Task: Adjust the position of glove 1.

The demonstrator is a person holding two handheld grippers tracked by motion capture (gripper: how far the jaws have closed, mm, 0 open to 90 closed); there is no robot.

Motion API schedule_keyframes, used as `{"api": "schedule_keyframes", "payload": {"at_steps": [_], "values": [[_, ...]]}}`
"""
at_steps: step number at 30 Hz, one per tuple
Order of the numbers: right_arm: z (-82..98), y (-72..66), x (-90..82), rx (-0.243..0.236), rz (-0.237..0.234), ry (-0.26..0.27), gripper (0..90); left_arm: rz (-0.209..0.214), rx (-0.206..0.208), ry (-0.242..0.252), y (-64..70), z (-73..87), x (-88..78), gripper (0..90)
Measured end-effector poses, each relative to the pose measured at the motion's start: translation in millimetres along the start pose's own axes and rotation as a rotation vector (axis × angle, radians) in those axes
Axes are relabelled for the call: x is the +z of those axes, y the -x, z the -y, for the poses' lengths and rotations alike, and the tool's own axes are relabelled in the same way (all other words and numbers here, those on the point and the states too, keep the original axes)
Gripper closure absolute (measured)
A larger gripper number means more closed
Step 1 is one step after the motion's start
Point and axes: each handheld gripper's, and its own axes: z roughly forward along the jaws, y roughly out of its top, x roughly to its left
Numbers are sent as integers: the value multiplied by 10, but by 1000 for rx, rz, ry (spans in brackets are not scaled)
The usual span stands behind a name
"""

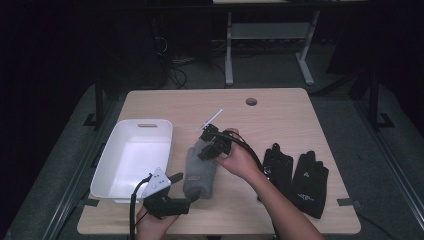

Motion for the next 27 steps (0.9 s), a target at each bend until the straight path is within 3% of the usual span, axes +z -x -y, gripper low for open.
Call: {"api": "schedule_keyframes", "payload": {"at_steps": [6, 10, 13, 18, 23, 27], "values": [[50, -9, 224, -10, 24, -45, 778, 2, 5, 3, 9, 0, 4, 180], [93, 23, 292, 0, 20, -43, 768, 6, 4, 4, 14, 3, 12, 180], [122, 70, 247, 19, 12, -23, 641, 8, 7, -2, 16, 6, 20, 180], [196, 191, 46, 96, 14, 50, 467, 8, 0, -3, 33, 7, 28, 180], [283, 378, -53, 204, -5, 73, 376, 9, 2, -4, 36, 4, 29, 180], [313, 539, -24, 284, -15, 99, 344, 6, 3, -3, 28, 2, 24, 180]]}}
